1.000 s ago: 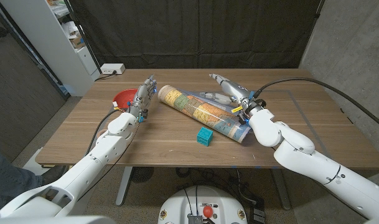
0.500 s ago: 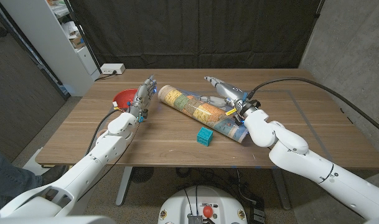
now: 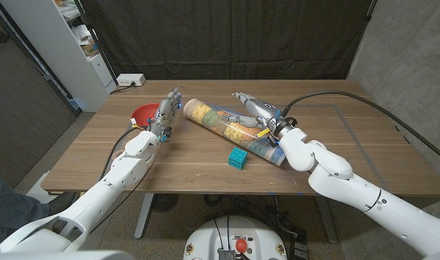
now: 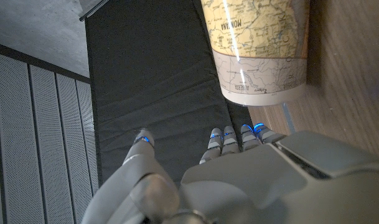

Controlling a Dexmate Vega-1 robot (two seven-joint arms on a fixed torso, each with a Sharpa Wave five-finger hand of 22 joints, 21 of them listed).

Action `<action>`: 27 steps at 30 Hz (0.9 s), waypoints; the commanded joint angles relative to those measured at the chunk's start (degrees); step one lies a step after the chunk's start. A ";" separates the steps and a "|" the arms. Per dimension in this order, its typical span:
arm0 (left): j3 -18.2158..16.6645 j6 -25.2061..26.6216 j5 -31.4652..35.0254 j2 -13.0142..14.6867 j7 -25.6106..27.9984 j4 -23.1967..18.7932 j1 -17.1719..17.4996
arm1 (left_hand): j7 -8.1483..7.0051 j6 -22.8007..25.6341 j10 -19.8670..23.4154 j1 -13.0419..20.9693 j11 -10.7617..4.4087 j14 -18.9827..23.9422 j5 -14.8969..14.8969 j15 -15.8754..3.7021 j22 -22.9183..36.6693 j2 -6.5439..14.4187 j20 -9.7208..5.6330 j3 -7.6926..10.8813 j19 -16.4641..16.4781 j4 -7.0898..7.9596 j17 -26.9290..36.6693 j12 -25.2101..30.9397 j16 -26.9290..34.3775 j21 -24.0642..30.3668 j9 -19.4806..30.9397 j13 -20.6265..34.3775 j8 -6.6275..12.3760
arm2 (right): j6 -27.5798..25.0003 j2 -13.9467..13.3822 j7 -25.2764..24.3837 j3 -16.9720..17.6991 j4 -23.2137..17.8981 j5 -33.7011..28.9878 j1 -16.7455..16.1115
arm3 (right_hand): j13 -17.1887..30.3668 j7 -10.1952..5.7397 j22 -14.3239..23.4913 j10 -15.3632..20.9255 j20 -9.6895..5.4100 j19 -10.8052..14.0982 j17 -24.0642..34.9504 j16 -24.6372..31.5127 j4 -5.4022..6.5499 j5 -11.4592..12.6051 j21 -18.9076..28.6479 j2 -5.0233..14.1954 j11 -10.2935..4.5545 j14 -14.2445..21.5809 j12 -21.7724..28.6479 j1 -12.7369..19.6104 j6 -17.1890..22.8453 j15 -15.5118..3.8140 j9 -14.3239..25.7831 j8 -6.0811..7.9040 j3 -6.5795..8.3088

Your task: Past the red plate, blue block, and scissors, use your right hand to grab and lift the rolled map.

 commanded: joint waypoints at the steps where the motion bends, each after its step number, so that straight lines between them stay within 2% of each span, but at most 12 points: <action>1: -0.05 0.01 -0.02 -0.09 0.12 0.17 -0.01 | 0.83 0.54 0.05 0.05 0.43 -0.02 -0.08 0.83 0.10 0.59 0.50 0.13 -0.14 -0.54 0.24 -0.07 -0.15 -0.14 0.29 0.24 0.05 | 1.45 0.51 1.51 -1.58 1.51 -4.43 1.04 | 0.11 -0.22 0.08 -0.28 0.32 0.13 0.00 -0.29 -0.24 0.49 0.05 -0.23 -0.09 0.04 -0.31 0.56 0.16 0.28 0.23 0.10 0.24; 27: -0.15 0.61 0.26 0.12 1.26 -0.67 0.29 | 0.85 0.75 -0.11 0.17 0.55 -0.15 -0.09 0.96 0.10 0.65 0.74 0.06 -0.36 -0.78 0.25 -0.17 -0.19 -0.19 0.29 0.24 0.03 | 2.19 2.30 1.91 -3.09 4.41 -9.39 1.70 | 0.13 -0.31 0.07 -0.63 0.59 0.08 0.00 -0.60 -0.43 1.46 -0.05 -0.62 -0.19 -0.40 -0.45 1.30 0.78 0.08 0.26 0.30 0.16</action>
